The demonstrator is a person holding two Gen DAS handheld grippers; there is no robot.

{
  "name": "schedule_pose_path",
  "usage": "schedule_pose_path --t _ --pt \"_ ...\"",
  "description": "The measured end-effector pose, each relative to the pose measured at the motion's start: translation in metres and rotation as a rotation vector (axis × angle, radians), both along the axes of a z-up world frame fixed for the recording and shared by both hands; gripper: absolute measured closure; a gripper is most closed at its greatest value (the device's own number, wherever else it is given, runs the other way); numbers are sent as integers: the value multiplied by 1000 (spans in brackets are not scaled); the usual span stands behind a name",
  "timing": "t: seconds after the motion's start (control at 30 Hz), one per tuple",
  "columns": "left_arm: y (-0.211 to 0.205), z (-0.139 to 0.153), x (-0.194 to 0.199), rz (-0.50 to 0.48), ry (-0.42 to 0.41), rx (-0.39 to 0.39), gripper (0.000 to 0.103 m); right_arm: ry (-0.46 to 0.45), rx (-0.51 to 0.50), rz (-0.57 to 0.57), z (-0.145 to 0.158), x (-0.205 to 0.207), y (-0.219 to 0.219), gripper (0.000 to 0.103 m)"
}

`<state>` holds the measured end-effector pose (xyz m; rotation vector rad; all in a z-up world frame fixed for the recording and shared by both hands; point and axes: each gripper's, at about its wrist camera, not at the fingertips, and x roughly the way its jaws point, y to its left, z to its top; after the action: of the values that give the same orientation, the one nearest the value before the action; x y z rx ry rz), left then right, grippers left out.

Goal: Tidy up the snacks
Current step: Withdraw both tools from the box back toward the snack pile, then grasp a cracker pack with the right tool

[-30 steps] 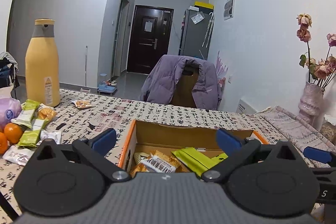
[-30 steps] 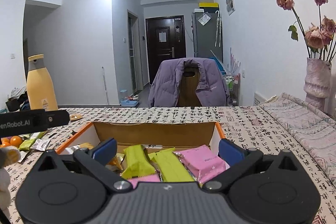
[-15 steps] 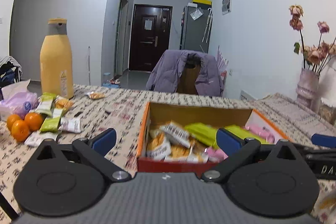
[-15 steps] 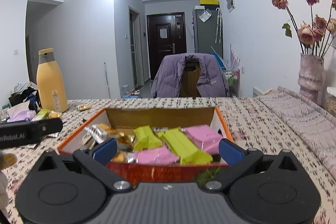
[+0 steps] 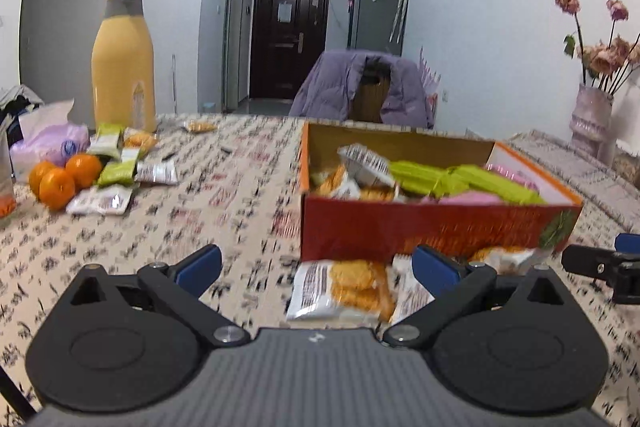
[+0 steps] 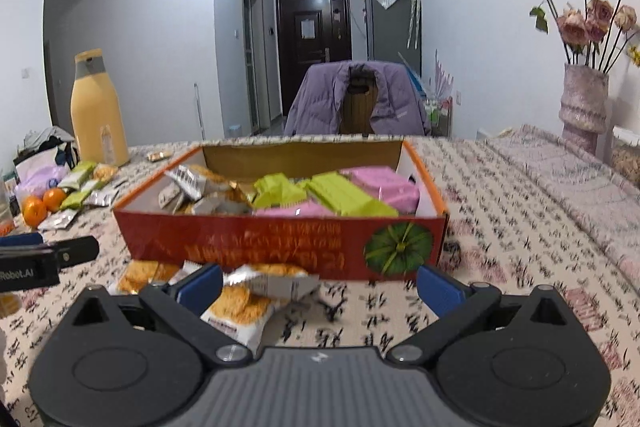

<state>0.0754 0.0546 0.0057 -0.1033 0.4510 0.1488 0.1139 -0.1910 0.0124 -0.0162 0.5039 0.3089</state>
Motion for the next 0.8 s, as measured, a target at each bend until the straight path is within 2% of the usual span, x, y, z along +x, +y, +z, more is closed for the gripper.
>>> schedule_pose_path --t 0.3,0.47,0.53,0.63,0.77,0.8 --pt "10 -19 -2 -12 54 0 0 88 -41 23 -19 6 38 0" --pt "11 -23 -1 -13 51 1 0 128 -25 0 -25 20 51 12" --pt "13 -23 -1 -22 48 -13 0 143 -33 -3 -28 26 57 22" --pt "17 -24 -2 -20 49 -47 0 162 -46 0 -32 31 65 24" --pt "20 -25 0 -19 58 -66 0 173 -39 4 -36 33 66 33" --pt "19 -24 0 -19 59 -63 0 174 -33 6 -36 33 65 41"
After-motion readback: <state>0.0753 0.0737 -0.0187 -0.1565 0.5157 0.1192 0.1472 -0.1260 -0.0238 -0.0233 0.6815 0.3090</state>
